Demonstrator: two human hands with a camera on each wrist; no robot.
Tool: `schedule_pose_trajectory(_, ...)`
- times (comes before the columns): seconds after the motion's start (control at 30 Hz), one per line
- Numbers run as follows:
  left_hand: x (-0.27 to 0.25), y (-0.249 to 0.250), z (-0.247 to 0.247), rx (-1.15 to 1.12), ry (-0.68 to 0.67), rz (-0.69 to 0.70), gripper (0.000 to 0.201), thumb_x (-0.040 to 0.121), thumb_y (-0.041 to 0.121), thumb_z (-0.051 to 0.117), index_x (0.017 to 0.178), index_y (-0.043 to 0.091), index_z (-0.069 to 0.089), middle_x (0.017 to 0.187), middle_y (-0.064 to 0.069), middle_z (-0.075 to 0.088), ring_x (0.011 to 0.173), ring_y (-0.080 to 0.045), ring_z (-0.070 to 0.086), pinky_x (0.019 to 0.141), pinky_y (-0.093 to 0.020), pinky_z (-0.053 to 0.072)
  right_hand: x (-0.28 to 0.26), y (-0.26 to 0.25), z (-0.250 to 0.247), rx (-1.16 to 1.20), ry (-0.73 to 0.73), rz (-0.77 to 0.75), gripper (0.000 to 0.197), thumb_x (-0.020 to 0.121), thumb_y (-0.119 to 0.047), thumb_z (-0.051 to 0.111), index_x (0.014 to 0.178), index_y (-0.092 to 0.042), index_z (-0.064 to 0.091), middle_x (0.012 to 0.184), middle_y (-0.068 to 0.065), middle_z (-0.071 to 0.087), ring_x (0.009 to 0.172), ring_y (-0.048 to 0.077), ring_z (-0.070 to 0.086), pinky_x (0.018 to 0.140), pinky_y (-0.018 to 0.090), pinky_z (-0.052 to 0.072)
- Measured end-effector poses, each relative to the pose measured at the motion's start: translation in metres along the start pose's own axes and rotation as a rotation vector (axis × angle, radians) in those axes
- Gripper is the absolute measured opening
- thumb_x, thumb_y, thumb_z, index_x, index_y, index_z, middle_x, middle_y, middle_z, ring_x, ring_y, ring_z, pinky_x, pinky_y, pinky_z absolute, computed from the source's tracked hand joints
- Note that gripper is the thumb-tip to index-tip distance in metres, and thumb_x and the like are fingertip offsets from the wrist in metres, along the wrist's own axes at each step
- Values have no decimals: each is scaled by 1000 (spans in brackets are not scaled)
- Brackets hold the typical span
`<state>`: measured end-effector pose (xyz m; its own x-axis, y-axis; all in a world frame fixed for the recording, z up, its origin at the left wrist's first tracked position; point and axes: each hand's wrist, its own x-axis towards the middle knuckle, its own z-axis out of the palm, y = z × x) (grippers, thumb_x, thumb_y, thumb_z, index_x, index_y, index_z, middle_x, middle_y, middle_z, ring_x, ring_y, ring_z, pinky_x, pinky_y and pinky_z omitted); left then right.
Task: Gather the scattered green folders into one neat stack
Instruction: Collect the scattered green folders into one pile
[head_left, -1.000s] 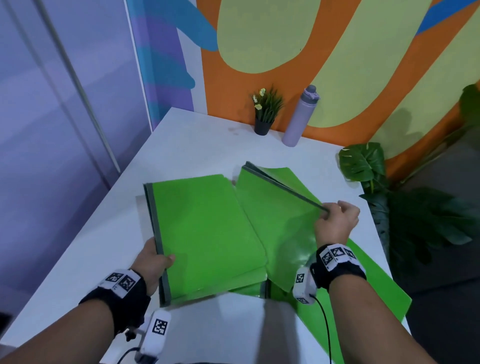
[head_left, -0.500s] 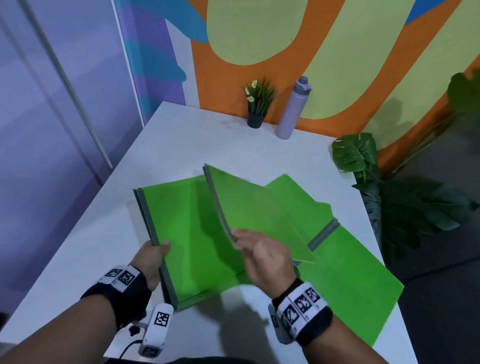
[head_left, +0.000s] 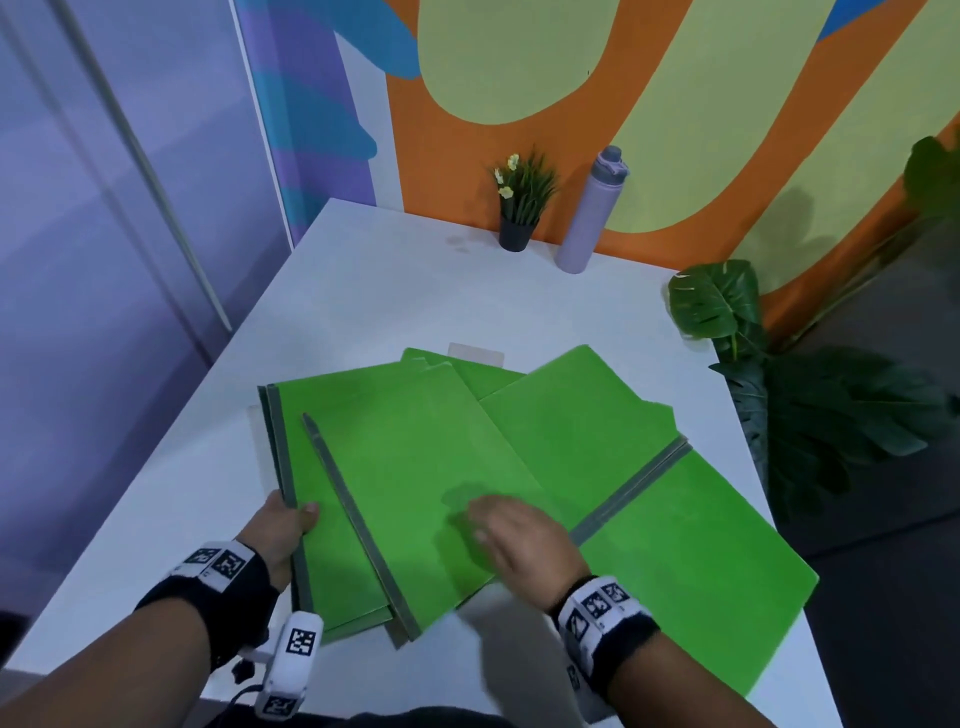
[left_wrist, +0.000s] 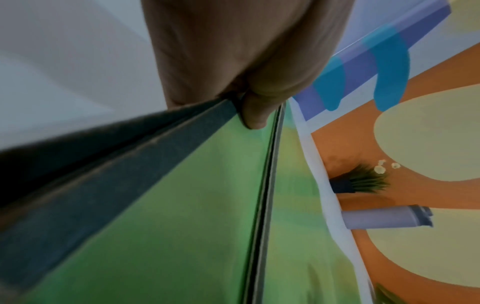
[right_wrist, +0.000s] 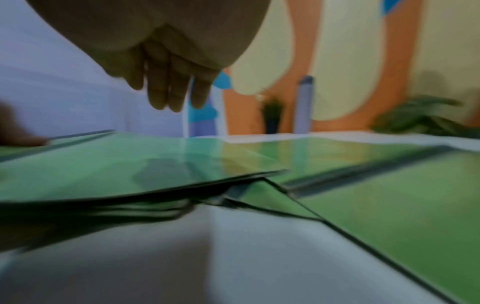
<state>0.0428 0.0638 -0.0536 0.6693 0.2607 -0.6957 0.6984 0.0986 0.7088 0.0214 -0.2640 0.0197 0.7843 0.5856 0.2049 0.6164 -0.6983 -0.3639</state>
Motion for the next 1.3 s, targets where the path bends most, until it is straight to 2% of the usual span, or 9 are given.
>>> schedule_pose_trajectory(0.1, -16, 2, 4, -12, 1, 0, 35, 93, 19, 58, 124, 16, 43, 133, -21, 52, 120, -44, 51, 99, -64, 43, 4, 27, 0, -48, -230, 330, 58, 91, -3, 46, 144, -22, 34, 154, 2, 33, 144, 25, 23, 117, 48, 21)
schedule_pose_trajectory(0.23, -41, 16, 16, 117, 25, 50, 93, 71, 62, 71, 139, 10, 34, 134, -10, 48, 127, -40, 46, 102, -57, 42, 2, 16, 19, -95, -482, 247, 67, 86, -1, 46, 147, -24, 29, 160, 0, 16, 146, 25, 13, 118, 49, 11)
schedule_pose_trajectory(0.3, -55, 26, 22, 239, 62, 101, 111, 60, 59, 81, 142, 5, 30, 141, -19, 46, 128, -41, 45, 102, -55, 43, 0, 6, 25, -67, -489, 213, 63, 88, -5, 45, 146, -24, 30, 160, -2, 17, 146, 24, 14, 117, 49, 11)
schedule_pose_trajectory(0.5, -72, 47, 26, 70, 26, 261, 45, 81, 1, 71, 116, 13, 46, 117, -11, 58, 120, -37, 51, 106, -55, 40, 13, 19, 1, 173, -167, 424, 57, 95, -23, 50, 147, -24, 28, 155, 0, 30, 141, 20, 27, 118, 40, 19)
schedule_pose_trajectory(0.6, -79, 63, 17, 5, -103, 384, 46, 85, 1, 65, 123, 21, 49, 126, -2, 61, 124, -29, 52, 109, -56, 37, 25, 34, -23, 418, -76, 781, 69, 95, -38, 50, 151, -27, 12, 159, -1, 17, 145, 21, 17, 115, 39, 18)
schedule_pose_trajectory(0.83, -109, 89, 42, -31, -312, 529, 53, 95, -3, 47, 126, 41, 50, 138, 13, 57, 130, -10, 49, 111, -37, 33, 37, 50, -52, 803, 216, 916, 68, 91, -39, 56, 147, -34, 19, 155, 6, 25, 138, 27, 31, 112, 49, 29)
schedule_pose_trajectory(1.03, -127, 105, 66, 58, -20, 688, 22, 96, 4, 50, 110, 21, 50, 90, 10, 60, 85, -10, 55, 72, -27, 42, 28, 67, -51, 774, 136, 996, 56, 97, -50, 36, 148, -30, 24, 156, 1, 25, 141, 25, 27, 114, 49, 25)
schedule_pose_trajectory(1.17, -131, 125, 55, 83, 148, 774, 14, 95, 6, 50, 101, 16, 43, 74, 3, 42, 69, -13, 43, 66, -31, 37, 3, 92, -19, 102, -237, 1134, 44, 86, -45, 39, 126, -28, 48, 138, 9, 49, 123, 33, 46, 103, 59, 37)
schedule_pose_trajectory(1.3, -140, 143, 42, 51, 195, 849, 18, 95, 3, 49, 104, 18, 43, 74, 2, 38, 68, -8, 40, 63, -25, 34, -7, 76, -1, 91, -424, 977, 47, 90, -29, 47, 136, -35, 38, 157, 2, 15, 142, 41, 10, 108, 68, 22)
